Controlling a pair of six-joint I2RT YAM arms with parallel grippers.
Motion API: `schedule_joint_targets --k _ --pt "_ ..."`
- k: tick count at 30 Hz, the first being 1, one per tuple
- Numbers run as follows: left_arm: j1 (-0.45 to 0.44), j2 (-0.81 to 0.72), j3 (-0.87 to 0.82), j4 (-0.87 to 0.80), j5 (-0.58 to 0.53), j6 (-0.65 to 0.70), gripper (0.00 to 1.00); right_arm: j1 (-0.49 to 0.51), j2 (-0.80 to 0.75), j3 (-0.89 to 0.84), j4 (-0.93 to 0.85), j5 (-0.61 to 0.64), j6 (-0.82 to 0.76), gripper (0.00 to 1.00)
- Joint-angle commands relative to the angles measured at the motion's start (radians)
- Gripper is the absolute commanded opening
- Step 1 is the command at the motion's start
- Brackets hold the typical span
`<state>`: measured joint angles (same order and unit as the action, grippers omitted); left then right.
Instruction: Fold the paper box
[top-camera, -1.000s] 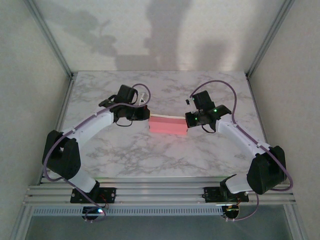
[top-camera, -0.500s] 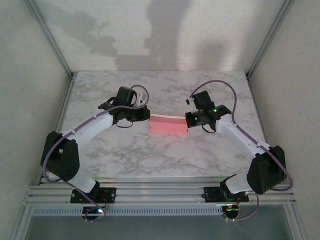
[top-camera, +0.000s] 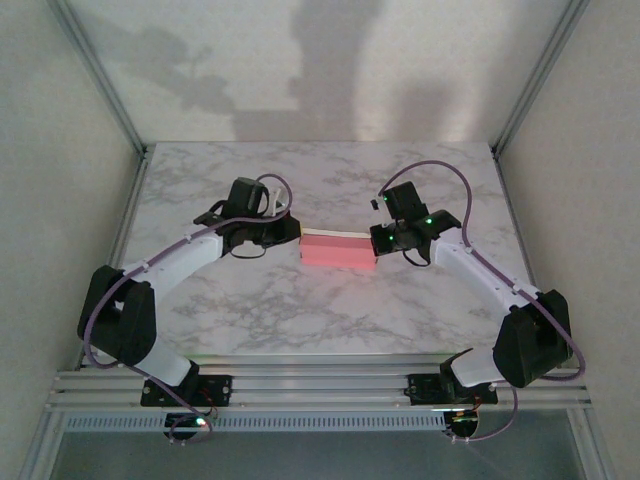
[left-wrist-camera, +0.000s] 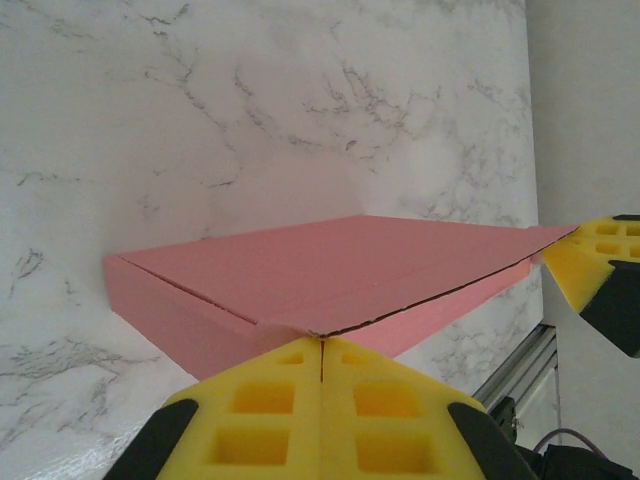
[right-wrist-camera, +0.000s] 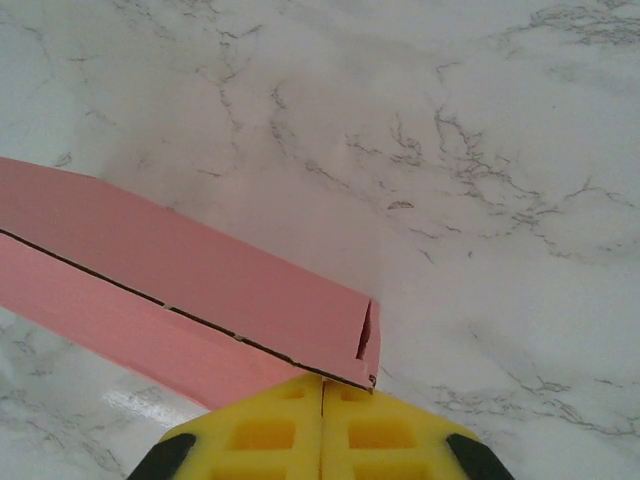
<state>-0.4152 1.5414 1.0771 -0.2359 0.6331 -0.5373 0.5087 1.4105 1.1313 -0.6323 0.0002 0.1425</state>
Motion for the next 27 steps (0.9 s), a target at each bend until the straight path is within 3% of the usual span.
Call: schedule_joint_targets --k 1,10,27 --pt "-0.005 -0.024 -0.025 -0.024 0.043 0.036 0.0 0.025 0.013 0.002 0.019 -0.049 0.003 0.06" --pt "0.01 -0.033 -0.017 -0.158 -0.029 0.217 0.0 0.025 0.017 0.01 0.013 -0.045 -0.003 0.06" --pt "0.015 -0.002 -0.047 -0.146 -0.071 0.256 0.03 0.026 0.011 -0.009 0.024 -0.003 0.031 0.05"
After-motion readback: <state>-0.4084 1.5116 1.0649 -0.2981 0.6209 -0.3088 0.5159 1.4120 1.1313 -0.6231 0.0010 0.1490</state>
